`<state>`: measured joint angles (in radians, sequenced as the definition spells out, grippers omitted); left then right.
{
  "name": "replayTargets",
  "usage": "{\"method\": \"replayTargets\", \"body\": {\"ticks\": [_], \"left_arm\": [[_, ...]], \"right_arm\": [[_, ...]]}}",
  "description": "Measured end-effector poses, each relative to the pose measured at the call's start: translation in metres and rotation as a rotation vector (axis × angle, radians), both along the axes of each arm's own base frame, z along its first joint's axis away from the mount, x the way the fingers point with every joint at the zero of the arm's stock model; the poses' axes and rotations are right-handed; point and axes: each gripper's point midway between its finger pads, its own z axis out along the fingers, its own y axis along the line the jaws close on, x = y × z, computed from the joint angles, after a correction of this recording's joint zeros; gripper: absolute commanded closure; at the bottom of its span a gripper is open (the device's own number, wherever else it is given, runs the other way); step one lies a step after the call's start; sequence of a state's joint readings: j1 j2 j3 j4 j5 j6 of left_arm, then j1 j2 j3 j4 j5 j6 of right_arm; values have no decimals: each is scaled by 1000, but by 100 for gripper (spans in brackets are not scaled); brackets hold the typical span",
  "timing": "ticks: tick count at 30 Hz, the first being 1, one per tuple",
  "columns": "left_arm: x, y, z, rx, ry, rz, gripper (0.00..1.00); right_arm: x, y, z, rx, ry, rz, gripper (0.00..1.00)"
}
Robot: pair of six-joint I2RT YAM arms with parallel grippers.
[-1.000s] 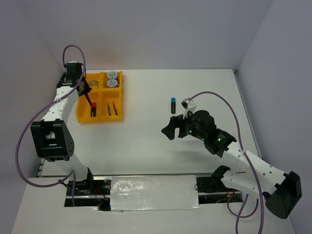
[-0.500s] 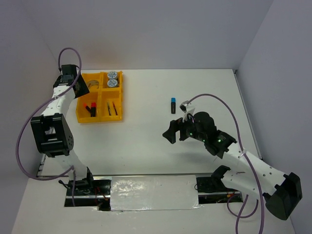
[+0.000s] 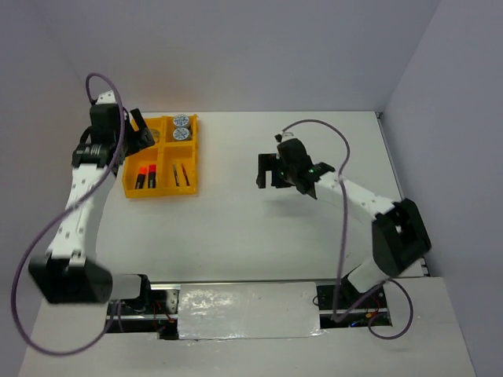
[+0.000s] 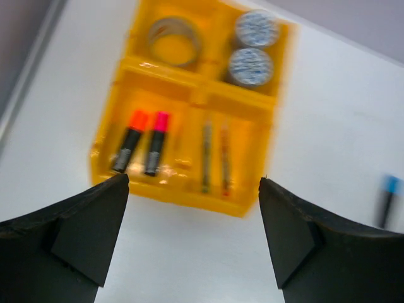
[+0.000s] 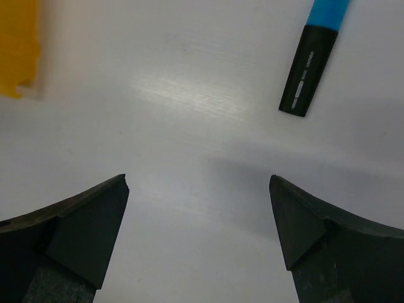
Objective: Sort the stationery into containers
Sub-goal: Pick up the pen from the center of the board.
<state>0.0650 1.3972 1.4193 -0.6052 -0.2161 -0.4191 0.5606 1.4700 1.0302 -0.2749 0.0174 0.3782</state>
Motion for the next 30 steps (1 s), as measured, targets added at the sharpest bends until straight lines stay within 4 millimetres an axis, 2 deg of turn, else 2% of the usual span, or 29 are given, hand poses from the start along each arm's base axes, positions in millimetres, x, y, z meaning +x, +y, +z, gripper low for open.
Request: {"method": "replayTargets", "body": {"ticks": [1,3,6,8,9,12,14,15,16,19,22,24,26,27,28,29,30], "left_arm": [[-15,-18,23,-12,-83,-53,3],[-57,-49,51,-52,-248,-169,1],[-126,-71,42,-104,-374,-283,1],[-152,-81,23,-131,-403,-338,1],[-157,-85,12,-145,-388,-358,1],[-161,-97,-17,-190,-303,-406,1],[-160,-103,-26,-211,-265,-431,1],[-159,-106,-28,-219,-255,-442,1],[-158,-107,-29,-226,-249,-449,1],[-157,-111,-30,-239,-241,-465,1],[-158,-112,-31,-243,-247,-469,1],[-159,-113,-32,-245,-253,-475,1],[-161,-115,-32,-246,-256,-482,1],[-161,-116,-30,-246,-261,-488,1],[-161,-117,-30,-247,-262,-492,1],[-161,-118,-31,-251,-256,-495,1],[-161,-119,-32,-256,-252,-494,1]], "right_arm": [[17,0,-9,-28,17,-32,1],[41,0,-30,-70,51,-75,2],[68,-13,-70,-156,122,-146,5],[80,-24,-89,-215,156,-189,5],[85,-29,-97,-239,167,-204,6],[93,-45,-110,-286,194,-236,8],[96,-52,-110,-303,206,-243,17],[100,-54,-109,-304,206,-244,21],[104,-54,-108,-303,207,-241,29],[118,-53,-109,-304,205,-232,42],[122,-52,-114,-318,213,-218,50],[123,-51,-114,-320,216,-212,53],[123,-52,-115,-320,219,-201,62],[123,-52,-115,-318,220,-196,71],[123,-52,-115,-315,222,-192,96],[123,-52,-115,-310,224,-191,100],[123,-52,-115,-307,224,-188,100]]}}
